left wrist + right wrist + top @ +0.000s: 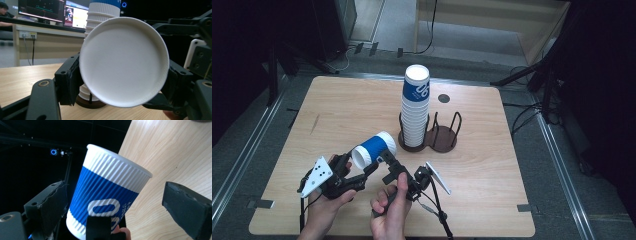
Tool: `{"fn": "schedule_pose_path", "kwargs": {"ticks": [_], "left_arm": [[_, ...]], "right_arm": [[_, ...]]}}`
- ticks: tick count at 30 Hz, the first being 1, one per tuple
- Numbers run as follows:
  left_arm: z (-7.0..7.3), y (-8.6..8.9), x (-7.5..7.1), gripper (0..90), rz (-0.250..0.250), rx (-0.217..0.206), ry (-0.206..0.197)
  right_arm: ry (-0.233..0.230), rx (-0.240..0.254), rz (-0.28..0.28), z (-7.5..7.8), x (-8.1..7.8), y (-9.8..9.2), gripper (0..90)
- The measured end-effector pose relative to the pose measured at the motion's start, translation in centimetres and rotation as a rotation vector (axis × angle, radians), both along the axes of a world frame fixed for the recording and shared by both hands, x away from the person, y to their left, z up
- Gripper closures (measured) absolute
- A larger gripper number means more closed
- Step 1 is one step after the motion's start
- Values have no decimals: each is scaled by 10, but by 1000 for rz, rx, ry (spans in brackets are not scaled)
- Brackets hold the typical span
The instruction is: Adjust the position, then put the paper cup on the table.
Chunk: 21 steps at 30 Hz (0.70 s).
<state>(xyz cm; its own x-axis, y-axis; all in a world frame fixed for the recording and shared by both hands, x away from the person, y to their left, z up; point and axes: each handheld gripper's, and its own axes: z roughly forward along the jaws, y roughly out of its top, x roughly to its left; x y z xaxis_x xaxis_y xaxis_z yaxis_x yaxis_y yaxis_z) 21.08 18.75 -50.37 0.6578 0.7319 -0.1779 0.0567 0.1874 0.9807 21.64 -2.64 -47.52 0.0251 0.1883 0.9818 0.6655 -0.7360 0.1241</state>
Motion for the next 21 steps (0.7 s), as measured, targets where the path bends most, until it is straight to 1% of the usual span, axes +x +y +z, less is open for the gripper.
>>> {"fn": "schedule_pose_path", "kwargs": {"ticks": [3, 6, 8, 9, 13, 17, 18, 20, 21], "left_arm": [[0, -1, 0, 284, -5, 1, -2], [0, -2, 0, 285, -13, 0, -4], [0, -3, 0, 284, -20, 1, -4], [0, -4, -1, 285, -23, 1, -4], [0, -6, -1, 284, -32, 7, -7], [1, -7, -2, 284, -32, 9, -9], [1, -7, -2, 285, -25, 11, -9], [1, -5, -2, 285, -35, -6, -4], [2, -5, -2, 285, -33, -1, -6]], "right_arm": [[18, 38, 7, -2, 4, 1, 59], [25, 65, 7, -3, 6, 2, 59], [32, 68, 9, -3, 8, 2, 59], [28, 68, 12, -4, 9, 2, 58], [28, 91, 22, -3, 11, 2, 53], [21, 113, 34, -6, 14, 2, 48], [21, 117, 37, -6, 15, 2, 47], [19, 124, 45, -7, 16, 3, 46], [22, 131, 56, -8, 17, 4, 45]]}}
